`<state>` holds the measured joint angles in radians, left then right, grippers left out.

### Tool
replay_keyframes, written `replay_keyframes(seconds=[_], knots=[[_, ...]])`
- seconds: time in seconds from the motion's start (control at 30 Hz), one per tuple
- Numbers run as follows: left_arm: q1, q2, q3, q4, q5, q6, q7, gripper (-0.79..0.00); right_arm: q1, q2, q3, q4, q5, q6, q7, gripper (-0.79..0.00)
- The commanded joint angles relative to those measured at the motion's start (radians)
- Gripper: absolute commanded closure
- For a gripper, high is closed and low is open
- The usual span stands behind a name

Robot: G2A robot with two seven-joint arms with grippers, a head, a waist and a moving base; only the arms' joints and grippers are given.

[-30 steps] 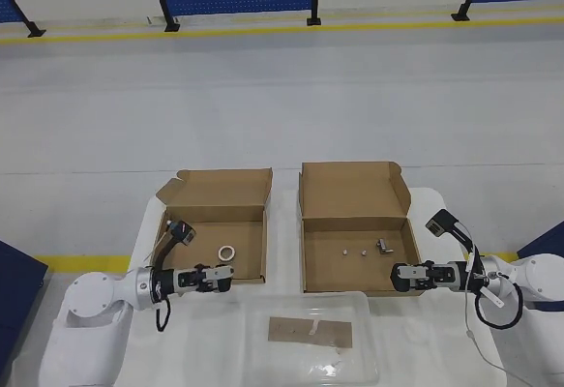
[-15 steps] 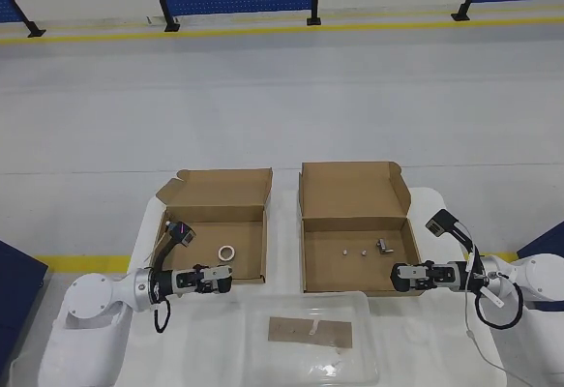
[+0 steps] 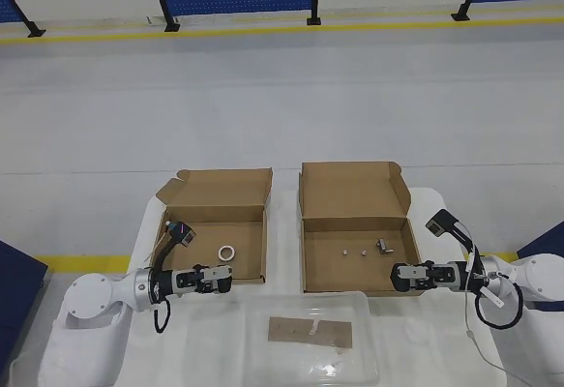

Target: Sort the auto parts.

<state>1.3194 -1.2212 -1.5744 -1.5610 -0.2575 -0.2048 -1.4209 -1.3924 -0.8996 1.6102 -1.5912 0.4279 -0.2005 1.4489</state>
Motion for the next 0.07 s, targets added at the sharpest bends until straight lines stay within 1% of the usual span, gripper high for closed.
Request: replay_keyframes(seconds=[0.0,0.03], knots=[[0.0,0.0,0.0,0.0,0.0,0.0,0.0,-0.785,0.0,0.0,0.0,0.0,0.0,0.0,0.0,-0.785],[0.0,0.0,0.0,0.0,0.0,0.0,0.0,-0.785,0.0,0.0,0.0,0.0,0.0,0.0,0.0,-0.784]])
